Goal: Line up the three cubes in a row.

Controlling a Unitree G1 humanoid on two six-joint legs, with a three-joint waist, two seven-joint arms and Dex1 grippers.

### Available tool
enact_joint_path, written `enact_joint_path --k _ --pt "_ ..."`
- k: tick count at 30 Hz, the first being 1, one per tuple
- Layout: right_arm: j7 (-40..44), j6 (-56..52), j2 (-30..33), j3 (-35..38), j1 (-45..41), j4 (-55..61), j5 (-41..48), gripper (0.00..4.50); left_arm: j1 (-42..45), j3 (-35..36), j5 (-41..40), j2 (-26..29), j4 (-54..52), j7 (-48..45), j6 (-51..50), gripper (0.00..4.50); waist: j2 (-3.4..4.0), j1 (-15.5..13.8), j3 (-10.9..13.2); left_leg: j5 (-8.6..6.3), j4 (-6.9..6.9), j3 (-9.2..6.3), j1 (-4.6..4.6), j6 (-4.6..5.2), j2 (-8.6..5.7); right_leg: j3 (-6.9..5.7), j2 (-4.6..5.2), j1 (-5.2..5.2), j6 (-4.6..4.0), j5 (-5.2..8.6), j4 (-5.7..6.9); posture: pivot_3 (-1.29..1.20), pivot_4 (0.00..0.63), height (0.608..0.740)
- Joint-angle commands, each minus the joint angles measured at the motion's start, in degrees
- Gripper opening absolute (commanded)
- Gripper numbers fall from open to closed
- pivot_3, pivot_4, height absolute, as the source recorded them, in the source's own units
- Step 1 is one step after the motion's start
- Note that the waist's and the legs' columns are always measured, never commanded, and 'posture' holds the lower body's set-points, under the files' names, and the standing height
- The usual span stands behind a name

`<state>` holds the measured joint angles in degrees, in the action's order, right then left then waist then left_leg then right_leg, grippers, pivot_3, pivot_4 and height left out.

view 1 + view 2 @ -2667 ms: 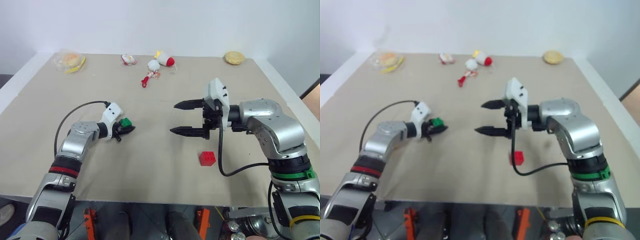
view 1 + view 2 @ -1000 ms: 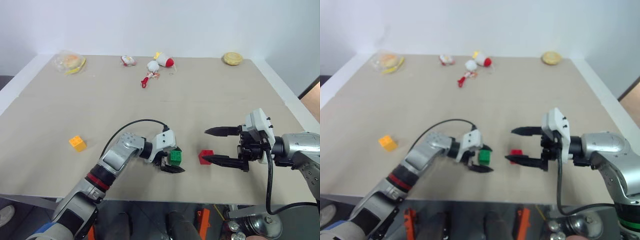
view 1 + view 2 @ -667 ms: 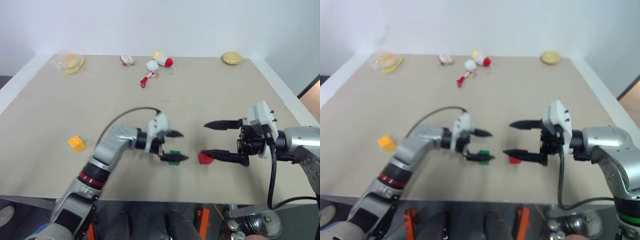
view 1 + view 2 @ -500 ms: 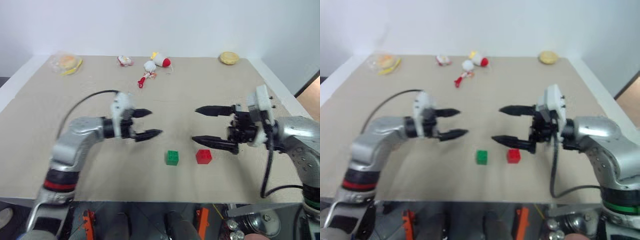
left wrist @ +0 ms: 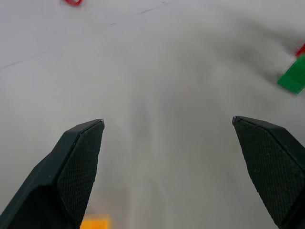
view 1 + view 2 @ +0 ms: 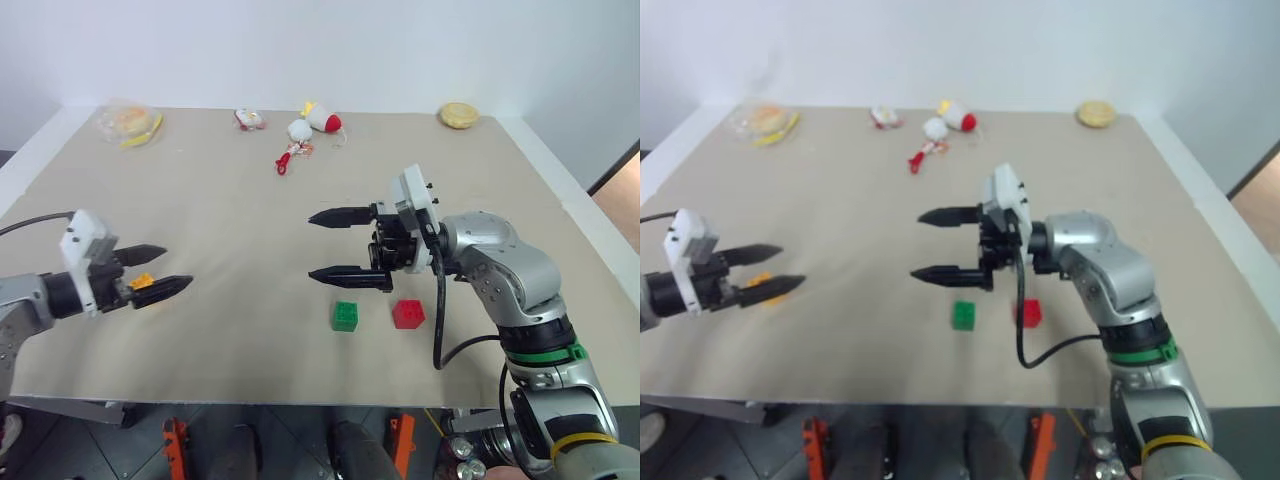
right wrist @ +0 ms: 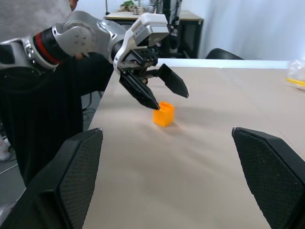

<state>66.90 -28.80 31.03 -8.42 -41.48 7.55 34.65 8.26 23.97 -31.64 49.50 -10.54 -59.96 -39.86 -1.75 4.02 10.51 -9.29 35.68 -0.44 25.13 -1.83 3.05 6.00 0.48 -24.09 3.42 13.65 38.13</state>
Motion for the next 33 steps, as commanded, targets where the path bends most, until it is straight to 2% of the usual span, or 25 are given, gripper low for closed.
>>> enact_joint_path --k 1,6,15,26,29,33 --pt "1.93 1.53 -0.56 0.27 -1.49 -0.51 -0.43 4.5 -0.5 2.66 1.16 2.18 4.23 -1.45 5.1 4.46 -0.01 -0.02 -0.01 0.0 -0.04 0.0 0.0 0.0 0.03 -0.03 0.0 -0.04 -0.04 0.01 0.0 0.0 0.15 0.737" --pt "2.57 1.74 -1.02 0.16 -1.23 -0.78 -1.18 4.5 1.28 -0.18 3.13 4.12 11.53 -3.86 9.2 4.46 -0.01 -0.01 -0.01 0.0 -0.17 0.05 0.01 0.0 0.15 -0.13 -0.06 -0.17 -0.21 0.02 0.02 0.0 0.15 0.737" --pt "0.66 0.56 -1.08 1.03 0.09 1.71 -1.28 4.5 5.74 -10.36 11.6 5.32 23.21 -6.41 18.01 4.46 -0.01 0.03 -0.01 -0.01 -0.26 0.08 0.03 -0.01 0.27 -0.2 -0.15 -0.25 -0.35 0.07 0.05 0.0 0.15 0.737" --pt "-1.32 -0.7 -0.2 2.09 1.41 4.01 -0.76 4.5 9.99 -14.9 15.09 4.13 29.1 -5.75 20.11 4.46 -0.02 0.03 -0.01 -0.01 -0.25 0.08 0.04 -0.01 0.29 -0.2 -0.17 -0.27 -0.32 0.06 0.1 0.0 0.15 0.737" --pt "-1.49 -0.85 -0.14 2.16 1.33 4.13 -0.69 4.5 10.4 -15.4 15.66 4.21 29.9 -5.62 20.1 3.84 -0.02 0.03 -0.01 -0.01 -0.25 0.07 0.04 -0.01 0.29 -0.2 -0.18 -0.27 -0.3 0.05 0.12 0.0 0.15 0.737" --pt "-1.57 -0.94 -0.03 2.23 1.21 4.12 -0.67 4.5 10.34 -15.57 15.93 4.07 29.84 -5.91 19.77 2.38 -0.02 0.03 -0.01 -0.01 -0.25 0.08 0.04 -0.01 0.29 -0.2 -0.18 -0.27 -0.29 0.04 0.12 0.0 0.15 0.737"
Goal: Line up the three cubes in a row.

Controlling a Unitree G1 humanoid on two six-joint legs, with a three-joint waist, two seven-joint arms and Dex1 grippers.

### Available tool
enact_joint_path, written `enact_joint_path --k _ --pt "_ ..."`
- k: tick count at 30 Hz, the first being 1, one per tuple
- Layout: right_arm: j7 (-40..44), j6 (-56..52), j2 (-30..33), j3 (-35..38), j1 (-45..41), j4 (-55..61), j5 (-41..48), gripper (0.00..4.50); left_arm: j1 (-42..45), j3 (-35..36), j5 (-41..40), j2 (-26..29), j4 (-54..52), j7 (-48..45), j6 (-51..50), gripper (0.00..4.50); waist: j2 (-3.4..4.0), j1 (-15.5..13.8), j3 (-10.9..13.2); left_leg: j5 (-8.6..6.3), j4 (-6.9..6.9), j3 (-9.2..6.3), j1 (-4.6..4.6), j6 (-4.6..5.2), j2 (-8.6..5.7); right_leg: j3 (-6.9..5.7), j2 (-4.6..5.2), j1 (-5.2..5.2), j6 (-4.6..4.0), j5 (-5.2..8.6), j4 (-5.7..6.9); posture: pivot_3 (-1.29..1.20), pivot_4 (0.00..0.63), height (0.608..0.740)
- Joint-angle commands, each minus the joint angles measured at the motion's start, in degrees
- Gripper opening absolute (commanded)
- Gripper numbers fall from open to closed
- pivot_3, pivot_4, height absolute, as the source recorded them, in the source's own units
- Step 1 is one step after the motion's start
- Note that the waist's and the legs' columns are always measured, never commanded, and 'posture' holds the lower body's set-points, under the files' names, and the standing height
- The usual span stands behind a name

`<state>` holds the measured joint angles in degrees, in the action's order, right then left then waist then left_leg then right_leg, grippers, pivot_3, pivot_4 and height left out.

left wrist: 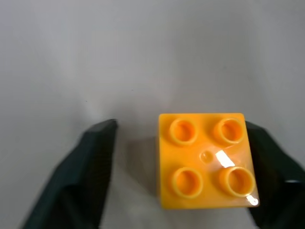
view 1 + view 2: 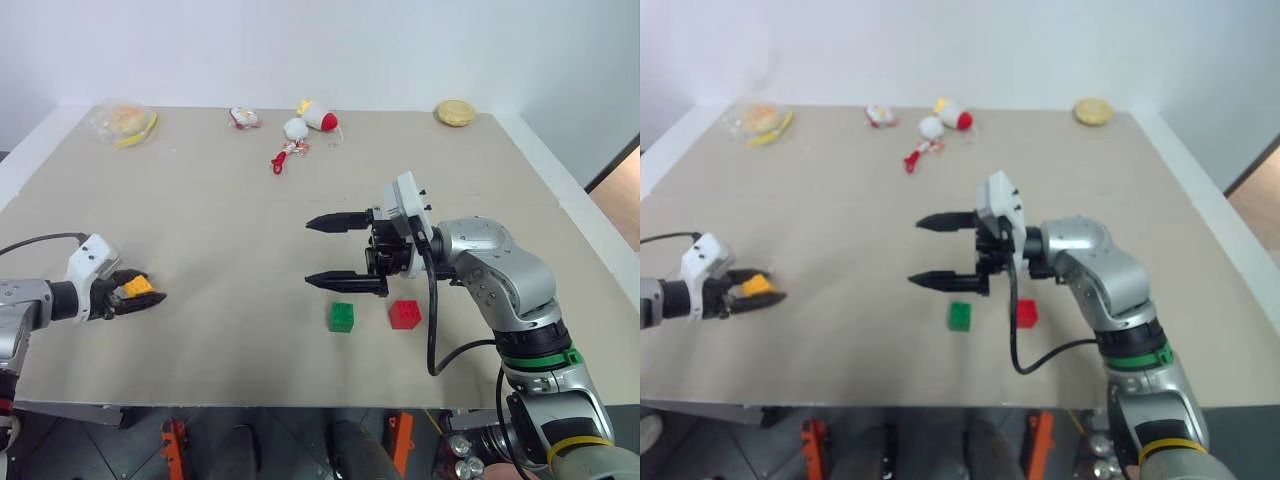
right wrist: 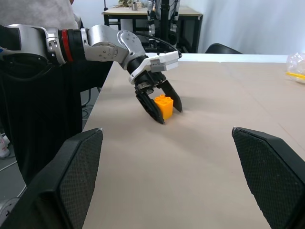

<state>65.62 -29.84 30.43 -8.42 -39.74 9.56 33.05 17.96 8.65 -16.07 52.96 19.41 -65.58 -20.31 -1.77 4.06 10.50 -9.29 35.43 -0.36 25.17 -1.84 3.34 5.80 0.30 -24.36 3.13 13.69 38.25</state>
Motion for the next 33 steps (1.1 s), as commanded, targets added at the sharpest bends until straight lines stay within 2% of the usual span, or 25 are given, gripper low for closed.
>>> enact_joint_path --k 1,3,7,13,19,25,33 --pt "-0.27 0.11 0.61 2.25 -0.57 2.07 0.93 4.5 0.53 -0.26 0.37 0.57 -0.25 -0.28 0.14 2.01 0.0 0.0 0.0 0.0 0.0 0.0 0.0 0.0 0.0 0.0 0.0 0.0 0.01 -0.01 0.0 0.0 0.15 0.737" --pt "-0.16 0.09 0.74 2.36 -0.64 2.08 1.01 4.5 0.13 -0.33 0.5 0.52 -0.64 -0.12 0.02 1.36 0.0 0.0 0.0 0.0 0.0 -0.01 0.0 0.0 0.0 -0.01 0.0 0.0 0.06 -0.03 0.01 0.0 0.15 0.737" --pt "0.12 -0.24 1.37 2.9 -0.57 2.53 1.69 4.5 -0.5 -0.42 0.68 0.51 -1.68 -0.18 0.2 1.38 0.0 0.0 0.0 0.0 0.0 0.0 -0.01 0.0 0.0 0.0 0.0 0.01 0.05 -0.03 0.02 0.0 0.15 0.737" --pt "2.27 -4.11 6.49 7.41 3.51 8.3 7.8 4.5 2.06 -2.07 -6.23 -2.87 -15.04 -2.2 -7.29 1.38 -0.01 -1.01 -0.01 0.0 0.03 -0.01 0.08 0.0 -0.02 0.01 0.03 0.03 0.14 0.01 0.01 0.0 0.15 0.737" --pt "3.44 -4.99 14.93 11.13 11.21 11.4 7.49 4.5 6.86 -14.82 -5.44 -11.01 -24.19 -4.17 -8.56 1.38 -0.01 -1.69 -0.01 0.0 0.13 0.01 0.05 0.0 -0.08 0.08 0.02 0.18 0.17 0.13 0.0 0.0 0.15 0.737" --pt "-0.8 -5.16 16.87 14.82 14.32 13.4 7.65 4.5 12.22 -24.14 -0.76 -14.74 -19.33 -9.34 -2.6 1.38 0.0 -1.07 -0.01 0.04 0.19 -0.01 -0.06 0.06 -0.04 0.25 -0.19 0.15 0.22 -0.12 0.02 0.0 0.15 0.737" --pt "-5.58 -7.19 17.81 18.67 17.82 18.23 9.77 4.5 17.98 -26.88 2.11 -17.45 -10.57 -13.57 3.11 1.38 0.0 -1.35 -0.02 0.07 0.34 0.0 0.02 0.1 -0.06 0.38 -0.21 0.16 0.19 -0.15 0.01 0.0 0.15 0.737"
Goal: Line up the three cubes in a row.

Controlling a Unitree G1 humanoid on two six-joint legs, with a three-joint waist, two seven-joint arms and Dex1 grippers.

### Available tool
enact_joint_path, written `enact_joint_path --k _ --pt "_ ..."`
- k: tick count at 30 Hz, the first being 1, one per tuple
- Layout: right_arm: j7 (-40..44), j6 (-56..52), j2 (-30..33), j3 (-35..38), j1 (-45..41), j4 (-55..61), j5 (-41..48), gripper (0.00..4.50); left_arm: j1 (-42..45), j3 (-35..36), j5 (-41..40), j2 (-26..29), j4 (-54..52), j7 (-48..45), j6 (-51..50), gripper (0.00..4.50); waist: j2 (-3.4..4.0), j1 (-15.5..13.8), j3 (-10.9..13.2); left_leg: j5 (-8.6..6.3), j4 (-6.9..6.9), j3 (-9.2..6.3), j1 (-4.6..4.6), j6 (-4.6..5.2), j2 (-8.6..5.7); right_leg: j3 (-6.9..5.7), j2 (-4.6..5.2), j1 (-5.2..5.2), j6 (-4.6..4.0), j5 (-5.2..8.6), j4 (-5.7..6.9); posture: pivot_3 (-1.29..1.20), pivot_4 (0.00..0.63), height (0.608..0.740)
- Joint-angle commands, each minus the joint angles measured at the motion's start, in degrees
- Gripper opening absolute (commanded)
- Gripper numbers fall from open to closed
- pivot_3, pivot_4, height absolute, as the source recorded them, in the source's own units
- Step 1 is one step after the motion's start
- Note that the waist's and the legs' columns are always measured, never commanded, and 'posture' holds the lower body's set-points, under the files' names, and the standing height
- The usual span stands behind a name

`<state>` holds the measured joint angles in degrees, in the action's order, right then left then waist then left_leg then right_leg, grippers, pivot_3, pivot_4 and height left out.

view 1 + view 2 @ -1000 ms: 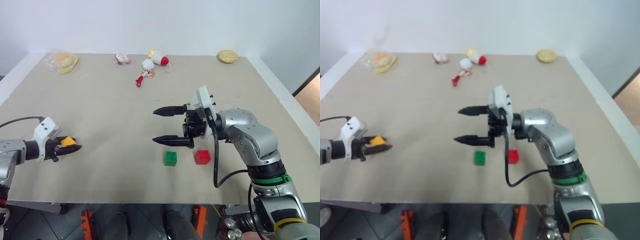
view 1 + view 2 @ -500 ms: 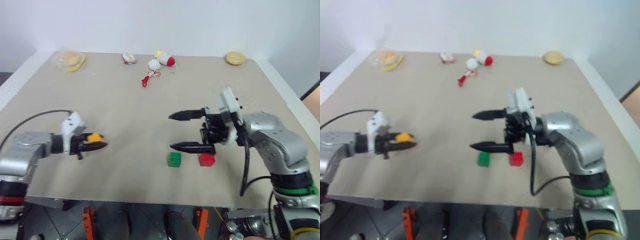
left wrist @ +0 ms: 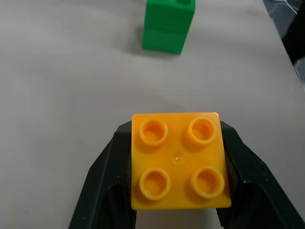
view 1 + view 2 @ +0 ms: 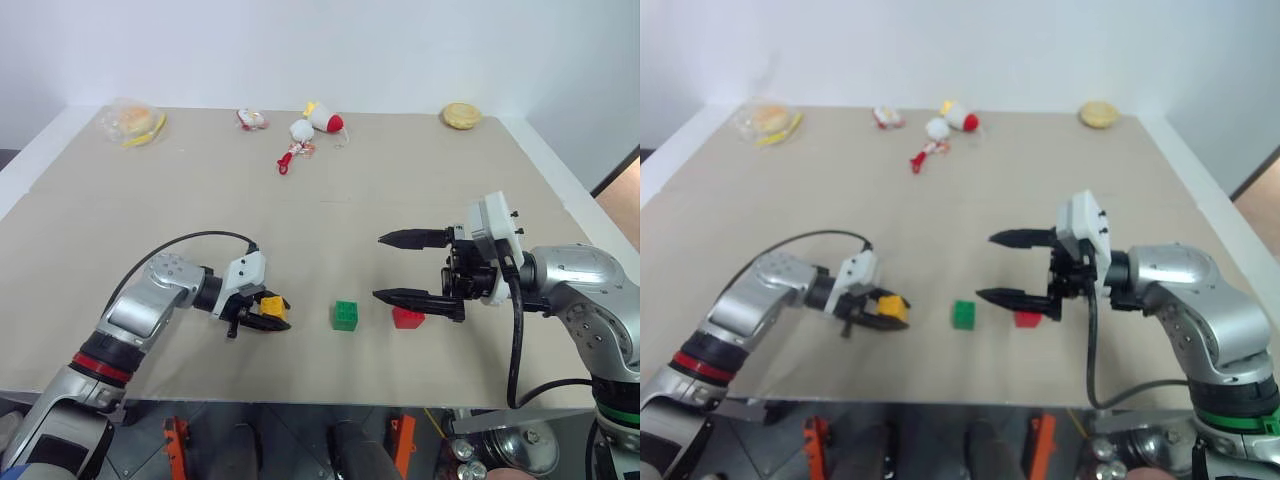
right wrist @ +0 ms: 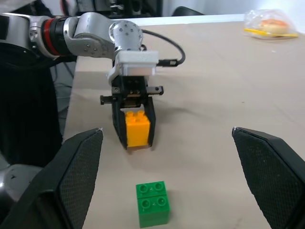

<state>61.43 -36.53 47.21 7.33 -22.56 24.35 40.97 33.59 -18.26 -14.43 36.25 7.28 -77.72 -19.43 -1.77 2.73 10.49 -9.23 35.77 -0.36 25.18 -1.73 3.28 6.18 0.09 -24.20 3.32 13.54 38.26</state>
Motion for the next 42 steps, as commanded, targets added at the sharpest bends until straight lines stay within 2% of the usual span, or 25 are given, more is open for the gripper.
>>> enact_joint_path --k 1,8,15,17,20,21,22,23,25,28,31,33,36,40,42 --pt "-1.78 -0.69 1.2 3.22 1.14 3.91 1.99 4.5 2.74 -0.06 0.67 -1.1 2.46 -1.86 2.74 1.38 0.0 -0.02 0.0 0.0 0.0 0.0 0.01 0.0 -0.01 0.0 0.01 0.0 0.02 0.01 0.0 0.0 0.15 0.737" --pt "-3.98 -1.28 1.77 4.5 2.94 5.71 2.95 4.5 4.57 -1.37 1.98 -3.96 5.64 -4.23 4.91 1.38 0.0 -0.03 0.0 0.0 -0.01 -0.01 0.02 0.0 -0.04 0.01 0.02 0.0 0.03 0.03 0.0 0.0 0.15 0.737" --pt "-4.95 -0.98 2.23 4.65 3.52 5.74 3.2 4.5 5.72 -2.42 4.21 -4.18 8.33 -5.73 6.11 1.38 0.0 0.01 0.0 0.0 0.01 -0.01 -0.01 0.0 -0.04 0.03 0.01 0.01 0.04 0.0 0.0 0.0 0.15 0.737" --pt "-5.01 -0.86 2.31 4.74 3.84 5.73 3.27 4.5 5.77 -2.47 4.33 -4.11 8.2 -6.05 5.33 2.43 0.0 0.01 0.0 0.0 0.01 -0.01 -0.02 0.0 -0.04 0.03 0.01 0.01 0.04 0.0 0.0 0.0 0.15 0.737" --pt "-5.09 -0.8 2.43 4.71 3.98 5.71 3.47 4.5 5.67 -2.38 4.71 -4.09 7.88 -6.3 5.0 3.25 0.0 0.0 0.0 0.0 0.01 -0.01 -0.01 0.0 -0.04 0.03 0.01 0.01 0.04 0.0 0.0 0.0 0.15 0.737" --pt "-5.12 -0.78 2.46 4.7 3.97 5.68 3.53 4.5 5.61 -2.26 4.7 -4.15 7.73 -6.36 4.93 3.71 0.0 -0.01 0.0 0.0 0.01 -0.01 0.0 0.0 -0.04 0.02 0.02 0.02 0.04 0.01 0.0 0.0 0.15 0.737" --pt "-5.12 -0.78 2.51 4.75 3.9 5.61 3.65 4.5 5.48 -1.82 4.23 -4.31 7.19 -6.35 4.71 3.91 0.0 -0.01 0.0 0.0 0.01 -0.01 0.0 0.0 -0.04 0.03 0.02 0.02 0.04 0.01 0.0 0.0 0.15 0.737" --pt "-5.07 -0.74 2.56 4.86 3.87 5.48 3.78 4.5 5.44 -1.37 3.67 -4.49 6.62 -6.25 4.18 4.4 0.0 -0.01 0.0 0.0 0.02 -0.01 0.0 0.0 -0.04 0.02 0.02 0.03 0.05 0.0 0.0 0.0 0.15 0.737" --pt "-5.04 -0.67 2.57 5.25 3.86 5.2 4.11 4.5 5.41 -0.6 2.43 -4.61 5.32 -6.29 2.7 4.46 0.0 -0.01 0.0 0.0 0.06 -0.01 0.0 0.0 -0.04 0.02 0.02 0.04 0.07 -0.02 0.0 0.0 0.15 0.737" --pt "-5.91 -1.09 1.55 7.94 4.02 4.12 6.58 4.5 5.63 4.83 -4.99 -5.72 0.22 -4.13 -5.67 4.46 0.0 -0.01 0.0 0.0 0.1 -0.01 0.03 0.0 -0.04 0.03 0.02 0.04 0.08 -0.03 0.0 0.0 0.15 0.737" --pt "-10.74 -0.41 -1.88 11.17 3.85 1.99 7.79 4.5 5.36 15.06 -14.27 -8.94 -4.76 4.88 -13.46 4.46 -0.01 -0.01 0.0 0.0 0.11 -0.04 0.08 0.0 -0.01 0.0 0.02 0.04 0.11 -0.03 0.0 0.0 0.15 0.737" --pt "-16.14 1.75 -5.37 12.27 3.81 -0.53 4.97 4.5 5.0 21.78 -16.09 -12.12 -6.24 15.36 -14.26 4.46 -0.01 0.03 0.0 0.0 0.08 -0.04 0.01 0.0 -0.01 0.0 0.01 0.08 0.3 -0.12 0.0 0.0 0.15 0.737" --pt "-23.18 5.07 -10.56 12.6 5.45 -4.14 0.16 4.5 3.43 28.16 -13.02 -15.77 -6.7 31.65 -12.76 4.46 -0.01 0.02 -0.02 0.0 0.08 -0.07 -0.09 0.01 0.0 0.0 -0.02 0.15 0.37 -0.18 0.02 0.0 0.15 0.737" --pt "-35.1 16.21 -21.37 11.06 8.06 -13.03 -11.29 4.5 -4.64 29.74 -1.0 -20.26 -6.84 51.2 -1.12 4.46 0.02 0.07 -0.11 0.0 0.03 -0.05 -0.33 0.0 -0.02 0.09 -0.04 0.35 0.38 -0.2 -0.02 0.0 0.15 0.737" --pt "-40.2 23.27 -25.38 11.15 8.65 -17.63 -17.07 4.5 -7.08 31.64 0.78 -23.5 -5.55 58.16 2.97 4.46 0.02 -0.07 -0.1 0.0 -0.03 -0.02 -0.32 -0.01 -0.07 0.14 -0.01 0.34 0.4 -0.2 -0.02 0.0 0.15 0.737"
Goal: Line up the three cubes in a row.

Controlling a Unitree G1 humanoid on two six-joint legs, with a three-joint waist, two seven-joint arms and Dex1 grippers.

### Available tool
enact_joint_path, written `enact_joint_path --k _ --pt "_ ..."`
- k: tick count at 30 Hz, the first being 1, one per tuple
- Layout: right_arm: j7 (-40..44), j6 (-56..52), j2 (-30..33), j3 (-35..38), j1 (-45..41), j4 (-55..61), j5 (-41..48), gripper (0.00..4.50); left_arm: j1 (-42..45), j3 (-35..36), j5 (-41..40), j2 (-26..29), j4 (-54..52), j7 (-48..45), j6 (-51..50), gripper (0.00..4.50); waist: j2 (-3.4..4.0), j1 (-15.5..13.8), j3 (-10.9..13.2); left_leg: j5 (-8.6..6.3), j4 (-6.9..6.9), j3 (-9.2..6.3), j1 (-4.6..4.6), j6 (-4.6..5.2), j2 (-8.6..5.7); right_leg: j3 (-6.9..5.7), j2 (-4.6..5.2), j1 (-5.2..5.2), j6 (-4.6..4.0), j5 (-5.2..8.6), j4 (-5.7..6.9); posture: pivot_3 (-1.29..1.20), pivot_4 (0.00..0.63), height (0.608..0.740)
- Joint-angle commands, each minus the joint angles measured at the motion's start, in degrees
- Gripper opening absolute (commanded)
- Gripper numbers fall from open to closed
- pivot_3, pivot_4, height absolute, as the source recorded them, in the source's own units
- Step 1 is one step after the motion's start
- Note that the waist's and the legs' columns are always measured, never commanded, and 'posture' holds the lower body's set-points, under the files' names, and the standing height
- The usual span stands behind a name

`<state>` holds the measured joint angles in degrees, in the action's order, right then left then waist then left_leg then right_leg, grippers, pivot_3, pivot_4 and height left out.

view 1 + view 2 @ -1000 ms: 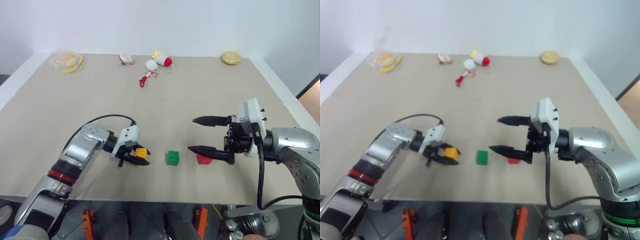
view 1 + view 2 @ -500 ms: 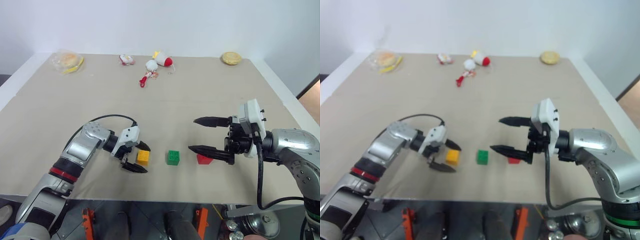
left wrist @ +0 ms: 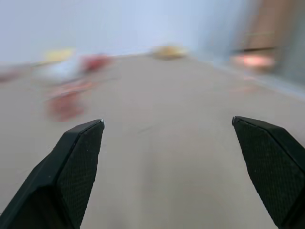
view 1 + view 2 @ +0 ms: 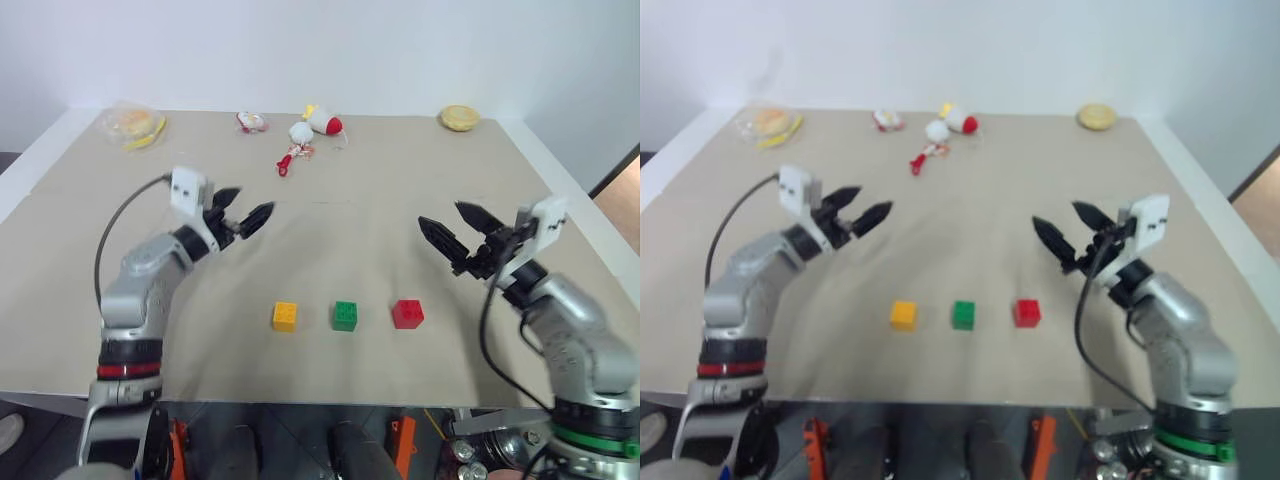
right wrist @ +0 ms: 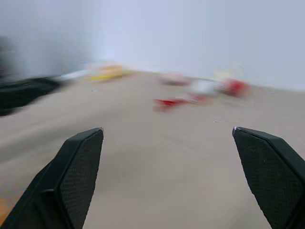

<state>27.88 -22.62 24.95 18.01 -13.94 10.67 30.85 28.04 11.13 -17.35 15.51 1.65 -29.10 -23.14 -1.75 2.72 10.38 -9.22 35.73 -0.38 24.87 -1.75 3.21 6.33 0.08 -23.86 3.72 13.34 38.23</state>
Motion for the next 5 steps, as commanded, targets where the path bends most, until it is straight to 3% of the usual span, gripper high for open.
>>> enact_joint_path --k 1,5 --pt "-8.9 12.23 -4.53 0.58 0.14 -6.58 -9.47 4.5 -2.49 2.16 5.06 -3.73 0.84 11.78 8.9 4.46 0.01 -0.14 0.01 0.01 0.02 0.0 0.07 -0.01 -0.01 0.0 0.01 -0.05 0.02 -0.02 0.0 0.0 0.15 0.737" --pt "-13.41 19.75 -7.88 0.36 0.42 -13.56 -14.85 4.5 -3.47 0.52 9.23 -5.35 4.43 16.51 16.49 4.46 0.0 -0.33 0.01 0.22 0.02 -0.01 0.27 -0.36 -0.17 -0.01 0.14 -0.18 0.17 -0.15 -0.03 0.0 0.15 0.737"
